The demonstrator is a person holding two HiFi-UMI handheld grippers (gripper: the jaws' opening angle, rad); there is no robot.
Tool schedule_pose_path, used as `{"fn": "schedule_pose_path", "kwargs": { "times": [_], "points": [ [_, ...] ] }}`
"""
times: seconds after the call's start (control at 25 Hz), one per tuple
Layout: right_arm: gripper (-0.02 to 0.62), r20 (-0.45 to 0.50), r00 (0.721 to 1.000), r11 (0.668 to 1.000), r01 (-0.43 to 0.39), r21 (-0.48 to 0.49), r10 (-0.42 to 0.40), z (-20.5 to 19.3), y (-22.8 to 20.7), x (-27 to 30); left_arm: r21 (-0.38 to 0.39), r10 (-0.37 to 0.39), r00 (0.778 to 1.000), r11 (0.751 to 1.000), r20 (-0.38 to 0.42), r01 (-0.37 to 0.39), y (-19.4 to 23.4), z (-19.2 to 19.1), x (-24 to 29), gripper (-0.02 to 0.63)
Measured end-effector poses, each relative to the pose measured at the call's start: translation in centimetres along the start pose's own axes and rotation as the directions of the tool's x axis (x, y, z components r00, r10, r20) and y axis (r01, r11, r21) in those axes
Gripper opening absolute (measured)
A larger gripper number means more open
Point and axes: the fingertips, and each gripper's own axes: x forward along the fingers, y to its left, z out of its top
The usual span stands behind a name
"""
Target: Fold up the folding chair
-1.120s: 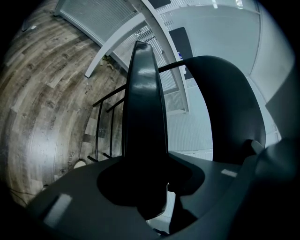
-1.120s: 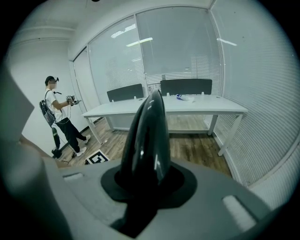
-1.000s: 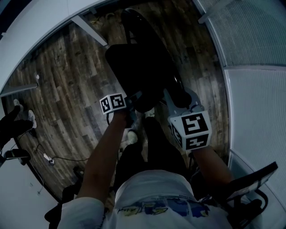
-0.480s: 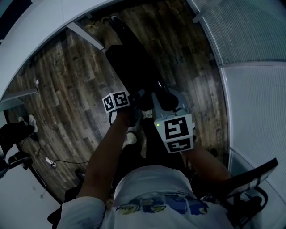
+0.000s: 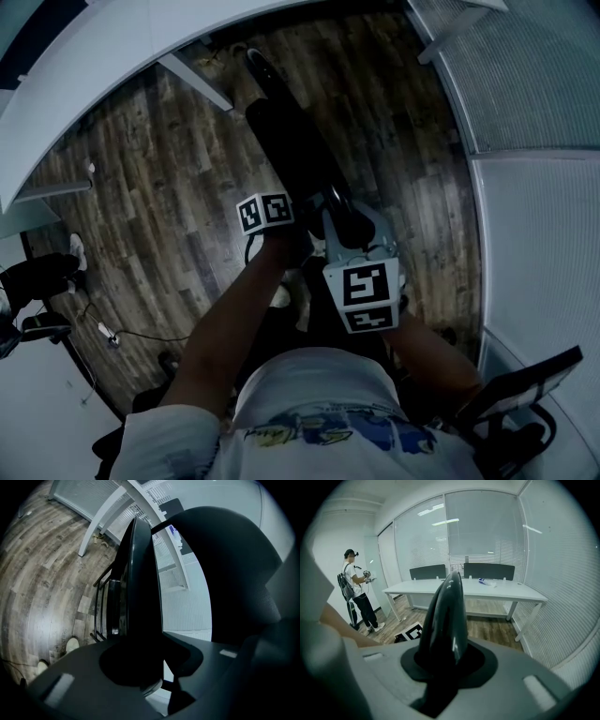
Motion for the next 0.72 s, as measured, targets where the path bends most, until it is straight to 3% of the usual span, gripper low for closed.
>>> {"fn": "schedule_pose_path", "kwargs": {
  "times": [0.32, 0.72],
  "points": [
    [0.087, -0.008, 1.0, 0.999, -0.027, -0.022, 0.027, 0.3, -0.5, -0.2, 0.001, 0.061, 0.998, 0.998, -0.001, -0.061, -1.8, 0.3, 1.9, 0.132],
    [0.087, -0.039, 0.999, 0.997, 0.008, -0.08, -0.012, 0.3, -0.8, -0.5, -0.009, 0.152, 0.988, 0.988, -0.014, -0.152, -2.9, 0.3, 3.5, 0.132]
  ]
}}
